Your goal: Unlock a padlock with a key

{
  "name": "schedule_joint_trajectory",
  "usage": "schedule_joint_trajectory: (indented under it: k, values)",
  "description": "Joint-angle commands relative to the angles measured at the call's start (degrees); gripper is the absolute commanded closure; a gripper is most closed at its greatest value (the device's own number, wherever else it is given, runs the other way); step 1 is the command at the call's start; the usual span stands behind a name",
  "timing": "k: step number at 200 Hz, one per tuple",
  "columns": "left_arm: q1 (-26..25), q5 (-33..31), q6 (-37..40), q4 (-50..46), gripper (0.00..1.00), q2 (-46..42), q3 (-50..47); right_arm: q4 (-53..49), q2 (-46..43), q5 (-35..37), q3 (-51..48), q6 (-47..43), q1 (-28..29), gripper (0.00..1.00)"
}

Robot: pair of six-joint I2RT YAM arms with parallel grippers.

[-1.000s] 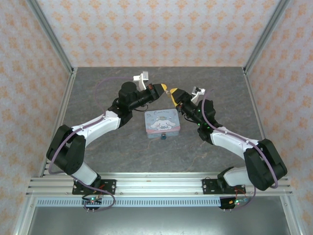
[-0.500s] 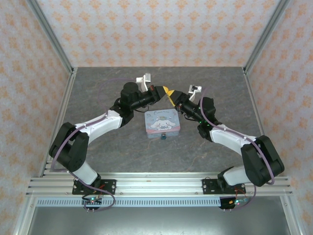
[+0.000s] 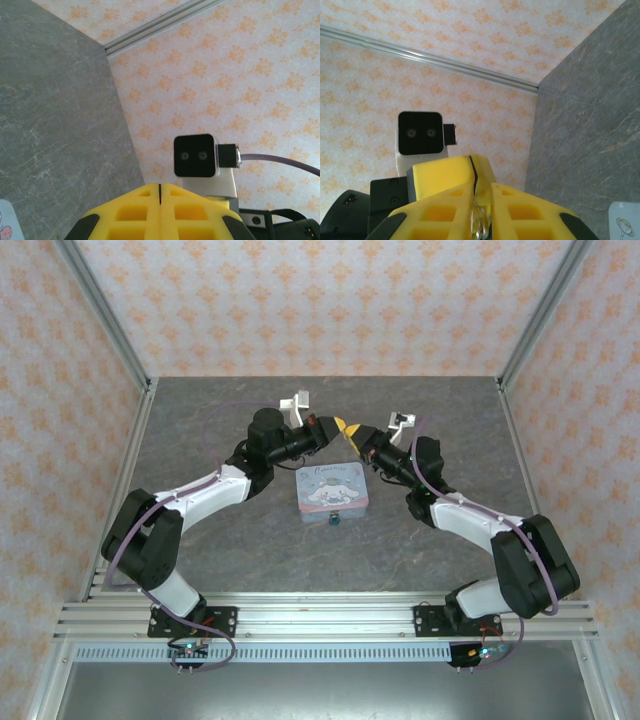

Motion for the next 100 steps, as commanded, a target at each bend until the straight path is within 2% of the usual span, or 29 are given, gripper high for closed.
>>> schedule_joint_trajectory:
  k: [1, 25, 43, 100]
  values:
    - [0.0, 1.5, -0.3, 2.6, 1.0, 1.0, 2.3, 3.6, 0.3, -1.1, -0.5, -0.3, -0.6, 0.87]
    - [0.0, 1.5, -0.4, 2.4, 1.0, 1.2, 2.3, 3.8, 0.5, -1.7, -0.5, -0.3, -0.7, 0.89]
    - [0.0, 1.5, -0.4, 2.4, 1.0, 1.3, 2.4, 4.0, 0.9, -2.7, -0.3, -0.2, -0.7, 0.85]
    - [0.0, 1.3, -0.7, 2.1, 1.0, 1.6, 2.9, 5.3, 1.8, -5.1, -0.4, 0.3, -0.7, 0.84]
